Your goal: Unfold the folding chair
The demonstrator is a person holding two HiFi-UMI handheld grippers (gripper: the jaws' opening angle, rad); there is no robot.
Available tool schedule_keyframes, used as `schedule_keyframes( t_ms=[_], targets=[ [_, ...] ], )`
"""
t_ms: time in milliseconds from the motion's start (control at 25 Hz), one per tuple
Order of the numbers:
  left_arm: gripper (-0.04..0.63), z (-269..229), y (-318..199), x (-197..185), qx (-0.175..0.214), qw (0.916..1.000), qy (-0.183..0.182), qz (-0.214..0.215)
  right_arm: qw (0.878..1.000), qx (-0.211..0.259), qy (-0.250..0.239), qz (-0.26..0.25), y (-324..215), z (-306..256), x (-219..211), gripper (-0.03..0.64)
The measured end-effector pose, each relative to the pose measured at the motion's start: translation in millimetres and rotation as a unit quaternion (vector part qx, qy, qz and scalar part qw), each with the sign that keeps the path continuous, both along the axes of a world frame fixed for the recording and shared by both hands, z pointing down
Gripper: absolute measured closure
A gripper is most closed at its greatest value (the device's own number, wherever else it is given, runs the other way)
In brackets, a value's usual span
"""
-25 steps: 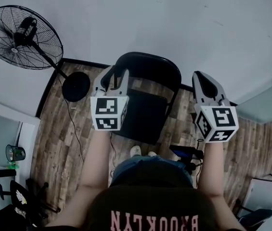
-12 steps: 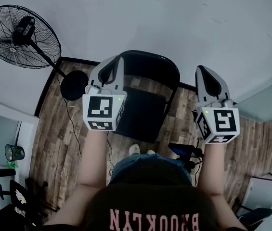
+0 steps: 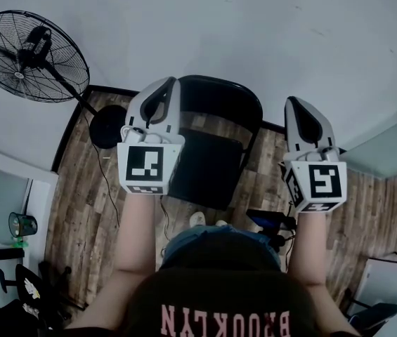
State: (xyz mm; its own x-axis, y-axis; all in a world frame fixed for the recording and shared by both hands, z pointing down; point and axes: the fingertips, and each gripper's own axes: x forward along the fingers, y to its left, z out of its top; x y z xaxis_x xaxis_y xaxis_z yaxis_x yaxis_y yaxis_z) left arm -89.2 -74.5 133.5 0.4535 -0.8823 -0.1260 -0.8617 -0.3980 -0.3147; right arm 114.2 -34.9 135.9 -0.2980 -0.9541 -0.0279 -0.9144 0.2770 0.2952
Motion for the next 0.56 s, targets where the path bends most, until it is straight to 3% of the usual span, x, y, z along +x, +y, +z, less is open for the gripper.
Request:
schedule_keyframes(
  t_ms=[280, 560],
  targets=[
    [0.594, 5, 1, -4, 0.008, 0.9998, -0.008, -0.014, 0.999, 0.044, 0.014, -0.007, 8, -3, -7, 0.615],
    [0.594, 12, 2, -14, -0.008, 0.9994, -0.005, -0.035, 0.999, 0.034, 0.003, 0.001, 11, 2, -3, 0.615]
  ],
)
